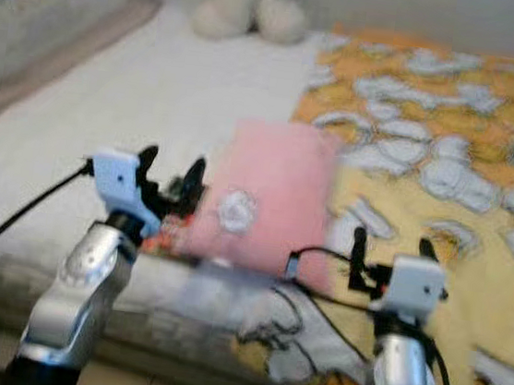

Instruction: Clean up the room

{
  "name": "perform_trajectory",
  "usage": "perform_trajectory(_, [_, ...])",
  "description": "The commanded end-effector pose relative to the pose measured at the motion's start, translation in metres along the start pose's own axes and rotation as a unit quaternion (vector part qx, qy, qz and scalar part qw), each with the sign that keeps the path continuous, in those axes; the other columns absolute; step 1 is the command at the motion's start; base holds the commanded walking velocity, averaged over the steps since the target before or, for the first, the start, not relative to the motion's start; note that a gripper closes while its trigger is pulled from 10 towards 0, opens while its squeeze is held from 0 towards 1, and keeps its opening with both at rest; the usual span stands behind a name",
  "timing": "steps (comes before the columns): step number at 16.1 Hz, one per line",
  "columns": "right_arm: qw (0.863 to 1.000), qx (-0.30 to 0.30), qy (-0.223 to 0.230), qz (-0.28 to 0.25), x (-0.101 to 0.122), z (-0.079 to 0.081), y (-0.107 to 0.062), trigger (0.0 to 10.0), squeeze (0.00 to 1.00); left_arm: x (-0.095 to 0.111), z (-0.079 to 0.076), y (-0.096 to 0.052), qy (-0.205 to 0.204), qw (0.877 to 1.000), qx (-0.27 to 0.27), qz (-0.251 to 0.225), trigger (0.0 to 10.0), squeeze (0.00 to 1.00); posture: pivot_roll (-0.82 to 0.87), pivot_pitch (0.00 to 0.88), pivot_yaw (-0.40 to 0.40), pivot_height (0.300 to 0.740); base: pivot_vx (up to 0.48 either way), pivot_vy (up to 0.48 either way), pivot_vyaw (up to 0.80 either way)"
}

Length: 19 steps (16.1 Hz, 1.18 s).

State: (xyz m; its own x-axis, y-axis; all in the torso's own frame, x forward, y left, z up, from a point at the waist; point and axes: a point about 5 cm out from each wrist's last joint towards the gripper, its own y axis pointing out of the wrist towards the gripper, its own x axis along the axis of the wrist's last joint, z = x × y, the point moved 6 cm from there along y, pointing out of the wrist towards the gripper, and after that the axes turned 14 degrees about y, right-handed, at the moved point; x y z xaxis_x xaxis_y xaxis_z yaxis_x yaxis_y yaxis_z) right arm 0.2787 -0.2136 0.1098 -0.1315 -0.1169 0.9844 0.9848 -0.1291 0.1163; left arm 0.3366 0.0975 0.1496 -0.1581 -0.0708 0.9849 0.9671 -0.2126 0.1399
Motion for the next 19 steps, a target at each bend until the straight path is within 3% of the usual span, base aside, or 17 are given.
perform_trajectory(1, [1.0,0.013,0.008,-0.007,0.004,0.006,0.002,10.0,0.0,-0.002,-0.006,0.003,-0.021,1.0,0.002,0.008,10.0,0.0,-0.19,0.0,0.065,0.74,0.48,0.0,0.0])
perform_trajectory(5, [0.999,-0.004,0.048,-0.005,0.007,-0.002,0.015,10.0,0.0,-0.012,-0.01,0.015,-0.003,0.999,-0.025,0.035,10.0,0.0,-0.19,0.0,0.064,0.74,0.36,0.0,0.0])
perform_trajectory(8, [0.994,-0.042,0.099,0.025,0.006,-0.018,0.04,10.0,0.0,-0.046,0.012,0.038,-0.028,0.991,-0.018,0.13,10.0,0.0,-0.2,0.0,0.066,0.74,0.0,0.0,0.0])
perform_trajectory(9, [0.989,-0.032,0.132,0.059,-0.006,-0.014,0.047,10.0,0.0,-0.058,0.013,0.044,-0.045,0.985,-0.038,0.162,10.0,0.0,-0.21,0.0,0.066,0.74,0.0,0.0,0.0])
perform_trajectory(10, [0.984,-0.038,0.155,0.08,-0.014,-0.015,0.051,10.0,0.0,-0.06,0.01,0.048,-0.059,0.983,-0.052,0.164,10.0,0.0,-0.21,0.0,0.066,0.74,0.0,0.0,0.0])
perform_trajectory(12, [0.96,-0.062,0.24,0.131,-0.033,-0.014,0.062,10.0,0.0,-0.069,0.006,0.06,-0.109,0.974,-0.072,0.185,10.0,0.0,-0.22,0.0,0.081,0.74,0.0,0.0,0.0])
perform_trajectory(14, [0.955,-0.057,0.252,0.147,-0.042,-0.009,0.069,10.0,0.0,-0.078,0.009,0.068,-0.135,0.967,-0.07,0.203,10.0,0.0,-0.21,0.0,0.077,0.74,0.0,0.0,0.0])
perform_trajectory(16, [0.947,-0.054,0.273,0.158,-0.051,-0.003,0.074,10.0,0.0,-0.072,0.015,0.08,-0.167,0.965,-0.053,0.194,10.0,0.0,-0.23,0.028,0.084,0.74,0.0,0.0,0.0])
perform_trajectory(19, [0.942,-0.038,0.278,0.183,-0.064,0.011,0.077,10.0,0.0,-0.074,0.009,0.085,-0.129,0.965,-0.065,0.219,10.0,0.0,-0.22,0.073,0.089,0.74,0.0,0.0,0.0])
